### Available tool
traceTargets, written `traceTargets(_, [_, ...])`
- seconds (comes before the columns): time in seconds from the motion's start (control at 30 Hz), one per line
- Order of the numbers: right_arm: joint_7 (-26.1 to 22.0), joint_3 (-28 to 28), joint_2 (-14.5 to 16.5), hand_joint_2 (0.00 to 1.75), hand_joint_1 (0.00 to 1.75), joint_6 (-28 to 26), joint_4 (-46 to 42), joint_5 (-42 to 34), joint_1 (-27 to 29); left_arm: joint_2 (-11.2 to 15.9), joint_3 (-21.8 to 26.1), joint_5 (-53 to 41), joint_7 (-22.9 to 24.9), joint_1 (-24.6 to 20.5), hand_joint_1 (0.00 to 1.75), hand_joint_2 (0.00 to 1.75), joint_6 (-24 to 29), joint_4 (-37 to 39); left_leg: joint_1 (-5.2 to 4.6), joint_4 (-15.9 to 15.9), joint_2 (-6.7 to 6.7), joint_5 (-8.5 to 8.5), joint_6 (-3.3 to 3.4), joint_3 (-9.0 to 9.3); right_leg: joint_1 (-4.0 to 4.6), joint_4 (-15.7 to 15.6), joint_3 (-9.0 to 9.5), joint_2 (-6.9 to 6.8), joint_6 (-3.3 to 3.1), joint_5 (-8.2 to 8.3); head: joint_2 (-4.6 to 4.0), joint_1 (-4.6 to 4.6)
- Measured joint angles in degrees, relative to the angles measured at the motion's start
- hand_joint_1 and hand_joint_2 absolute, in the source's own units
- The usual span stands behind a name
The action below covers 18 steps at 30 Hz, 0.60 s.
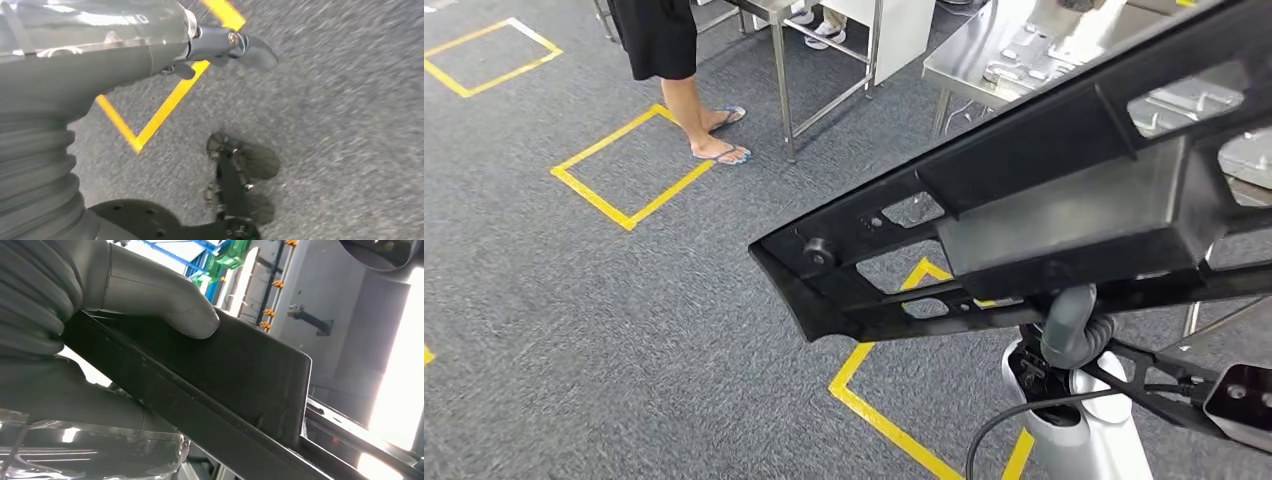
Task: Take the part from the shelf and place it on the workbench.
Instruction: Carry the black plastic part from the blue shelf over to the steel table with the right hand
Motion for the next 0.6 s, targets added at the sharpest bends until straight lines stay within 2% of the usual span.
traceTargets(0.03, [-0.14,0.04,0.00,1.75,1.75,-0.25,0.14,0.27,-0.14,0.04,0.00,0.00,-0.05,0.03,0.00,1.75,0.00,-0.01,-0.14,-0.06,0.73,0.00,0.22,0.04,0.04,3.40,-1.66,-2.00,0.21,-1.77,0.00,0.26])
traceTargets(0.07, [-0.22,0.11,0.01,1.75,1.75,-0.51,0.33,0.58,-0.24,0.04,0.00,0.00,-0.09,0.10,0.00,1.75,0.00,-0.01,-0.25,-0.06,1.53,-0.06,0.36,0.04,-0.03,7.52,-3.68,-3.26,0.42,-3.59,0.00,0.42])
traceTargets(0.1, [-0.27,0.22,0.02,1.75,1.75,-0.81,0.55,0.89,-0.26,0.04,0.00,0.00,-0.09,0.17,0.00,1.75,0.00,-0.01,-0.33,-0.04,2.32,-0.13,0.40,0.03,-0.14,10.99,-5.42,-3.82,0.58,-4.77,0.00,0.43])
traceTargets(0.13, [-0.28,0.38,0.04,1.75,1.75,-1.08,0.78,1.23,-0.24,0.04,0.00,0.00,-0.09,0.19,0.00,1.75,0.00,-0.01,-0.39,-0.02,3.11,-0.22,0.42,0.06,-0.23,12.73,-6.30,-4.03,0.66,-4.93,0.00,0.44])
traceTargets(0.17, [-0.28,0.58,0.06,1.75,1.75,-1.34,1.01,1.54,-0.25,0.04,0.00,0.00,-0.09,0.17,0.00,1.75,0.00,0.00,-0.41,-0.01,3.84,-0.32,0.38,0.14,-0.27,12.23,-6.04,-4.21,0.66,-4.02,0.00,0.44])
traceTargets(0.2, [-0.28,0.84,0.10,1.75,1.75,-1.55,1.21,1.78,-0.30,0.03,0.00,0.00,-0.09,0.11,0.00,1.75,0.00,0.01,-0.42,0.00,4.49,-0.43,0.29,0.28,-0.26,9.30,-4.51,-4.58,0.56,-2.22,0.00,0.45])
traceTargets(0.27, [-0.29,1.39,0.28,1.75,1.75,-1.83,1.58,2.16,-0.56,-0.02,0.00,0.00,-0.10,0.00,0.00,1.75,0.02,0.01,-0.57,0.01,5.61,-0.76,-0.07,0.70,0.14,0.95,-0.04,-6.77,-0.01,1.20,0.00,0.45])
traceTargets(0.3, [-0.29,1.70,0.46,1.75,1.75,-1.97,1.76,2.32,-0.79,-0.04,0.00,0.00,-0.10,-0.04,0.00,1.75,0.05,0.01,-0.68,0.01,6.12,-0.93,-0.34,0.87,0.43,-2.03,1.49,-7.71,-0.41,2.05,0.00,0.42])
traceTargets(0.33, [-0.30,2.01,0.62,1.75,1.75,-2.12,1.94,2.49,-1.02,-0.04,0.00,0.00,-0.10,-0.07,0.00,1.75,0.09,0.01,-0.80,0.00,6.63,-1.08,-0.66,1.03,0.72,-3.54,2.18,-8.28,-0.78,2.25,0.00,0.40])
traceTargets(0.37, [-0.30,2.28,0.78,1.75,1.75,-2.26,2.14,2.64,-1.21,-0.05,0.00,0.00,-0.11,-0.10,0.00,1.75,0.12,0.00,-0.88,-0.06,7.18,-1.19,-0.98,1.17,0.96,-3.84,2.17,-8.11,-1.12,2.07,0.00,0.36])
traceTargets(0.4, [-0.30,2.53,0.90,1.75,1.75,-2.38,2.33,2.74,-1.36,-0.05,0.00,0.00,-0.11,-0.16,0.00,1.75,0.14,0.01,-0.90,-0.15,7.78,-1.29,-1.31,1.39,0.91,-3.99,2.11,-7.36,-1.45,2.18,0.00,0.36])
traceTargets(0.43, [-0.29,2.73,0.98,1.75,1.75,-2.48,2.49,2.83,-1.41,-0.05,-0.01,0.00,-0.11,-0.24,0.00,1.75,0.15,0.01,-0.82,-0.09,7.89,-1.54,-1.64,1.57,0.75,-4.21,2.22,-6.73,-1.74,2.30,0.00,0.36])
traceTargets(0.47, [-0.30,2.93,1.05,1.75,1.75,-2.60,2.65,2.91,-1.54,-0.06,-0.01,0.00,-0.11,-0.29,0.00,1.75,0.15,0.01,-0.74,0.70,7.12,-2.25,-1.92,1.42,0.57,-4.47,2.38,-6.10,-2.08,2.44,0.00,0.33])
traceTargets(0.5, [-0.30,3.21,1.18,1.75,1.75,-2.75,2.82,3.00,-1.73,-0.07,-0.02,-0.01,-0.10,-0.32,0.00,1.75,0.14,0.01,-0.65,2.70,5.81,-3.56,-2.19,0.67,0.35,-4.72,2.55,-5.48,-2.40,2.60,0.00,0.22])
traceTargets(0.57, [-0.32,3.86,1.45,1.75,1.75,-3.14,3.25,3.22,-2.07,-0.08,-0.02,-0.05,-0.05,-0.13,0.00,1.75,0.13,0.02,-0.50,10.01,2.79,-7.19,-2.52,-2.77,0.25,-4.83,2.68,-4.16,-2.79,2.70,0.00,-0.11])
traceTargets(0.6, [-0.31,4.16,1.57,1.75,1.75,-3.30,3.49,3.36,-2.11,-0.09,-0.02,-0.07,-0.02,0.01,0.00,1.75,0.13,0.02,-0.48,13.80,2.16,-8.52,-2.63,-4.76,0.29,-4.78,2.67,-3.37,-2.88,2.71,0.00,-0.25])
